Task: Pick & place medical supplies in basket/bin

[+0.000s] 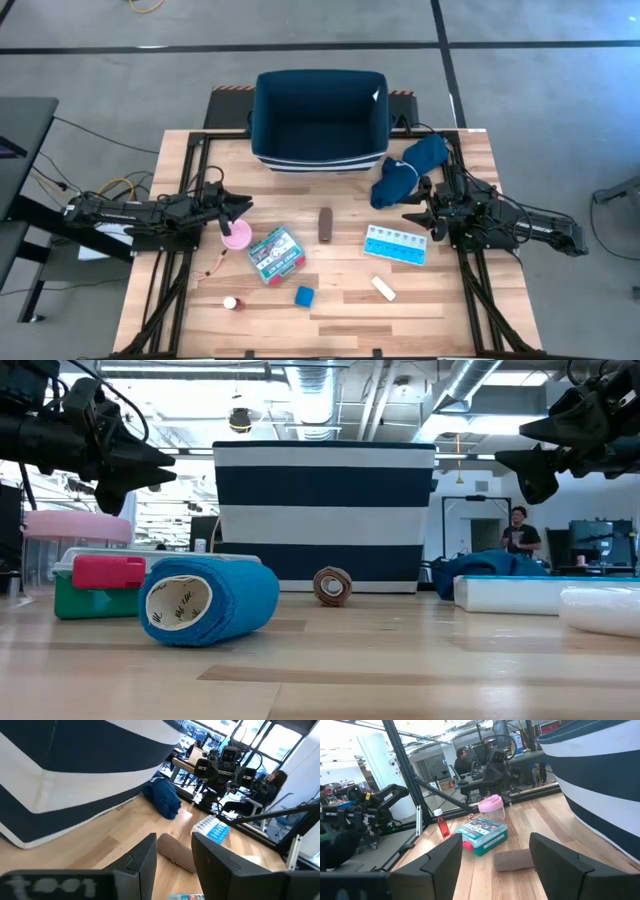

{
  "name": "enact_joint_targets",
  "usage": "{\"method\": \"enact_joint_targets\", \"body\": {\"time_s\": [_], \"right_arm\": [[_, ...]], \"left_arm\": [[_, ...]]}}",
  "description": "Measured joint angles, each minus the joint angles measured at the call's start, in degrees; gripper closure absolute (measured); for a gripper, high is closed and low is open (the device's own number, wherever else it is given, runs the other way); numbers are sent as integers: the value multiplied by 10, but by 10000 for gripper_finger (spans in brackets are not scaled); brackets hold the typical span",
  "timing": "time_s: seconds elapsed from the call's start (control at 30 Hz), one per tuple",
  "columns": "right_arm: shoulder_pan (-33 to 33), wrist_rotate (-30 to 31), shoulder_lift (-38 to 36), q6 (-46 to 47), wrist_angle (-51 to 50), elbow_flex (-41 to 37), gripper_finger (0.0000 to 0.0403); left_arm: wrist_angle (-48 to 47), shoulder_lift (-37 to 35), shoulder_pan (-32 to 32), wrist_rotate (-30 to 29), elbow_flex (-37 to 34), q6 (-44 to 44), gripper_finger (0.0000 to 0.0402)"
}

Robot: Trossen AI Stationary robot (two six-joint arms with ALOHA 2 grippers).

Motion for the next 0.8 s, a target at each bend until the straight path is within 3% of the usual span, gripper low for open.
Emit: {"method": "enact_joint_targets", "body": {"time_s": [0.43, 0.8], "right_arm": [[0, 0, 0, 0, 0, 0, 178], [0, 0, 0, 0, 0, 0, 178]], "left_arm": [[2, 0, 0, -104, 9, 134, 291], [-10, 0, 0, -104, 11, 136, 291]]}}
